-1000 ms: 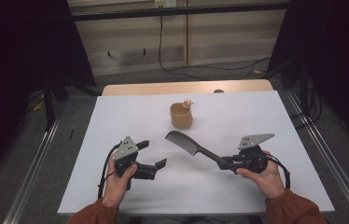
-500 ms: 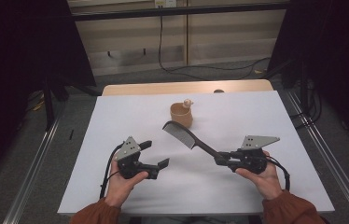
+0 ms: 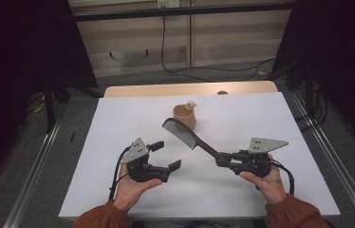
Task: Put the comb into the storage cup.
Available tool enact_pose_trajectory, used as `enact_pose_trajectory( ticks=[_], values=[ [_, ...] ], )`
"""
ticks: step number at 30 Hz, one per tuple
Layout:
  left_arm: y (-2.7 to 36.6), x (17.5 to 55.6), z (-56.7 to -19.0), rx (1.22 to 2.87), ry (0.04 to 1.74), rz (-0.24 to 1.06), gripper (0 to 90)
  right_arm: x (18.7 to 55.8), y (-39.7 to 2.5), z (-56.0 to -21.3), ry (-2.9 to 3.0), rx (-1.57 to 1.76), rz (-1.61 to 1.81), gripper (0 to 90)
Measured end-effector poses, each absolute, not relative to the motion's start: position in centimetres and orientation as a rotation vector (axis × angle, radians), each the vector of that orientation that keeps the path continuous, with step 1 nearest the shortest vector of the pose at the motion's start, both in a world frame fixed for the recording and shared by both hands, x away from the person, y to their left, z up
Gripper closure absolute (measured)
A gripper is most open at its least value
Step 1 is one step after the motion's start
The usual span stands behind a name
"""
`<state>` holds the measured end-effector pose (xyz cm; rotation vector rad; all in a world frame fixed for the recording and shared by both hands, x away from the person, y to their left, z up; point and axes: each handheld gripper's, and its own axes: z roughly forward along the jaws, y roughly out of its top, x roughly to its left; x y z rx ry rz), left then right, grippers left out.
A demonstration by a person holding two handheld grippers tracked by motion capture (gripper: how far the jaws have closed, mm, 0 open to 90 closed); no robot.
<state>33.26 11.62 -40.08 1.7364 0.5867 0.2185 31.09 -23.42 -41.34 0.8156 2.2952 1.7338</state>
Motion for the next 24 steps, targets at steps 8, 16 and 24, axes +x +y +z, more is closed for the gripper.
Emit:
enact_pose_trajectory(
  ticks=[8, 16, 24],
  values=[
    [10.3, 33.4, -39.4, 1.685, 0.547, 0.202, 8.6, 31.0, -23.3, -41.0, 2.262, 0.790, 1.813, 72.6],
    [8.8, 33.5, -39.0, 1.650, 0.509, 0.178, 12.7, 31.0, -23.3, -40.8, 2.239, 0.786, 1.855, 72.7],
    [6.7, 33.7, -38.5, 1.636, 0.551, 0.182, 17.4, 31.0, -23.4, -40.6, 2.216, 0.782, 1.859, 72.6]
  ],
)
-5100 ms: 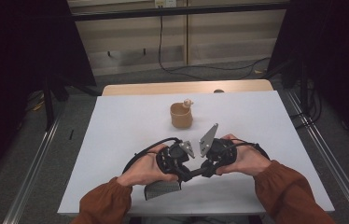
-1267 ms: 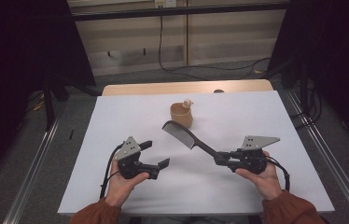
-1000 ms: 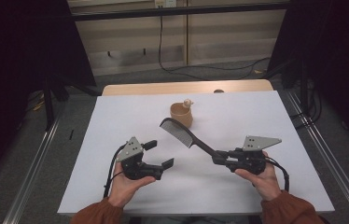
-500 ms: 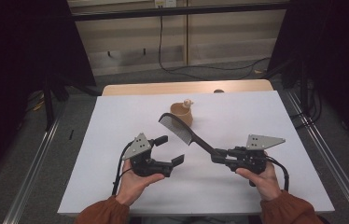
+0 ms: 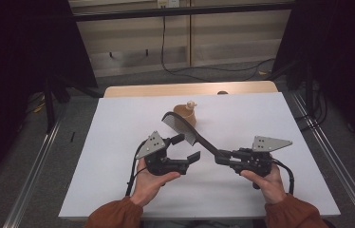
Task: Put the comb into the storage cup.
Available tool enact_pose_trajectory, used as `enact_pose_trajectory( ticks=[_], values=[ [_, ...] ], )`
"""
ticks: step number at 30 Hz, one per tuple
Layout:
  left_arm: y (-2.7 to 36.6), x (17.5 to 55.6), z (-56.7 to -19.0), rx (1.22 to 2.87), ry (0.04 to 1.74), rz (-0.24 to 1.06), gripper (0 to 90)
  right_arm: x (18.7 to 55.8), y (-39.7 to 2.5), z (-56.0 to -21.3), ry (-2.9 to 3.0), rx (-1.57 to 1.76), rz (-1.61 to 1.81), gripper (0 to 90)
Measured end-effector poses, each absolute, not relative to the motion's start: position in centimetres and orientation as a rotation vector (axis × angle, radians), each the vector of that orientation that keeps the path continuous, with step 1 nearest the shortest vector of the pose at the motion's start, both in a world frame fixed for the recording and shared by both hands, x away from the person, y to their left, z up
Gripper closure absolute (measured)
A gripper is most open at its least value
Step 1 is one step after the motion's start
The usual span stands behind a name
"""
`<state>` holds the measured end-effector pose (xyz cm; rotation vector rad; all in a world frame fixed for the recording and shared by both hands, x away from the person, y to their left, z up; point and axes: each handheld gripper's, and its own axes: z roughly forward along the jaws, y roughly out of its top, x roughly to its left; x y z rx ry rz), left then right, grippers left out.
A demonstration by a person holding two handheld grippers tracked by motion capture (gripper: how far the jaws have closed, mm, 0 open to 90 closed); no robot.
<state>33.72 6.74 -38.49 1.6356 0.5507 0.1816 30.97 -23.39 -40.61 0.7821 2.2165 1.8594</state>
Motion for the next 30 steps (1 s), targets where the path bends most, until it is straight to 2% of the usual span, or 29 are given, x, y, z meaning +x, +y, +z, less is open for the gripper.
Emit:
enact_pose_trajectory(
  ticks=[10, 15, 17, 20, 22, 30],
  values=[
    [4.7, 33.9, -37.8, 1.606, 0.604, 0.150, 28.1, 31.0, -23.6, -40.5, 2.186, 0.795, 1.847, 72.6],
    [4.4, 33.9, -37.7, 1.590, 0.645, 0.115, 35.7, 30.9, -23.7, -40.5, 2.184, 0.788, 1.848, 72.6],
    [4.4, 33.9, -37.7, 1.585, 0.662, 0.077, 36.1, 30.9, -23.7, -40.5, 2.186, 0.788, 1.848, 72.6],
    [4.3, 33.9, -37.6, 1.595, 0.677, 0.095, 40.9, 30.9, -23.6, -40.5, 2.186, 0.782, 1.847, 72.6],
    [4.3, 34.1, -37.5, 1.591, 0.697, 0.070, 46.1, 30.9, -23.6, -40.5, 2.186, 0.781, 1.847, 72.6],
    [3.8, 34.4, -37.2, 1.569, 0.757, -0.010, 56.9, 30.9, -23.6, -40.5, 2.178, 0.790, 1.843, 72.6]
  ],
)
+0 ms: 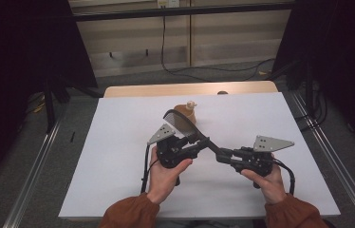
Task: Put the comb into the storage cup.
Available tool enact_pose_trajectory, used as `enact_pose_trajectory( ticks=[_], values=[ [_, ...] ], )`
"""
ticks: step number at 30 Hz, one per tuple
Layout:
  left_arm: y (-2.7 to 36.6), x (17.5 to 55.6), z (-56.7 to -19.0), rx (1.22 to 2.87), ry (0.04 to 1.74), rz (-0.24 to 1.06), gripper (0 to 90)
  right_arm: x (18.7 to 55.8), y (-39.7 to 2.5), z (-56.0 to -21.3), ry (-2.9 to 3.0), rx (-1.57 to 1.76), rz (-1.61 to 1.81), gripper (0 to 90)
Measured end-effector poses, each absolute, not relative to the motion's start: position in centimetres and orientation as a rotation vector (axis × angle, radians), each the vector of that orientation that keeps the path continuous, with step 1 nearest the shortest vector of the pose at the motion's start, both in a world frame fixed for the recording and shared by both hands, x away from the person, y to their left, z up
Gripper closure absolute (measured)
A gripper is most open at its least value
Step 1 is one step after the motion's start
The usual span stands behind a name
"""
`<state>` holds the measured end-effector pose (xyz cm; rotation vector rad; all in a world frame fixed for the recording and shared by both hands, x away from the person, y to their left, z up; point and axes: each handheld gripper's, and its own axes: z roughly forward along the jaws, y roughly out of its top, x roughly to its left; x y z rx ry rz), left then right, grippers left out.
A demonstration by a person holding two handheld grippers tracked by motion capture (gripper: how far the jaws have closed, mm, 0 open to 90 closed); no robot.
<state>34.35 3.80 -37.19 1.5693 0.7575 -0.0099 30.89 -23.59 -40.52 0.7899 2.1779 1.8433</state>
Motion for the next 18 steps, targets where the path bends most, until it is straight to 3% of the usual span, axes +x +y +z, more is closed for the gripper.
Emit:
enact_pose_trajectory(
  ticks=[18],
  values=[
    [3.90, 35.16, -37.71, 1.488, 0.855, -0.161, 64.7, 30.89, -23.43, -40.71, 2.165, 0.792, 1.809, 72.6]
  ],
)
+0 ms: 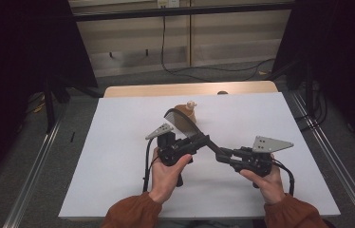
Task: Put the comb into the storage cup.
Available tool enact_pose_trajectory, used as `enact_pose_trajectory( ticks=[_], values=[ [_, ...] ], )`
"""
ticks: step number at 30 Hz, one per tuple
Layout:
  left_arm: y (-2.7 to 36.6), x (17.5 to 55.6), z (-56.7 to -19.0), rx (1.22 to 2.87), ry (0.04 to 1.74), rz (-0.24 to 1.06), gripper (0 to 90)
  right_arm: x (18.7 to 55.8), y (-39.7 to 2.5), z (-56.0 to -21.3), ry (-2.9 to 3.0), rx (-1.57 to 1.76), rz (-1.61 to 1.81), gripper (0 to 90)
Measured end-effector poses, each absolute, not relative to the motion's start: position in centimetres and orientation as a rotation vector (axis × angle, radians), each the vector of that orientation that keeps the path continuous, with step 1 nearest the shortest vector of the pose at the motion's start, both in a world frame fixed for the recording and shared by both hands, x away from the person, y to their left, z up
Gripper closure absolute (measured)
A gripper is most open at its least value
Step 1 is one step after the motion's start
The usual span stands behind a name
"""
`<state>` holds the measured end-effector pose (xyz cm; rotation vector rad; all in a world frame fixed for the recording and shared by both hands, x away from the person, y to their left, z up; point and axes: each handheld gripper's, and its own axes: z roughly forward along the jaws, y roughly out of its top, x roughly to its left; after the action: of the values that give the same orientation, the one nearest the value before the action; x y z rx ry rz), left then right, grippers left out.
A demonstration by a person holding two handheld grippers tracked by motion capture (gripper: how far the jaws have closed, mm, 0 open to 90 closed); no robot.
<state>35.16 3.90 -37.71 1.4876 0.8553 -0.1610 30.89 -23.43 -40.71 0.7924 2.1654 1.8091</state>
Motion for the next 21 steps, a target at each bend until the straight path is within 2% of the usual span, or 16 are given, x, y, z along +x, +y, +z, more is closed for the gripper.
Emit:
enact_pose_trajectory(
  ticks=[8, 21],
  values=[
    [4.00, 35.73, -37.91, 1.448, 0.841, -0.223, 70.6, 30.98, -22.99, -40.80, 2.183, 0.784, 1.769, 72.5],
    [4.24, 36.05, -38.13, 1.437, 0.851, -0.260, 72.3, 31.23, -22.61, -40.87, 2.194, 0.777, 1.736, 72.2]
  ],
)
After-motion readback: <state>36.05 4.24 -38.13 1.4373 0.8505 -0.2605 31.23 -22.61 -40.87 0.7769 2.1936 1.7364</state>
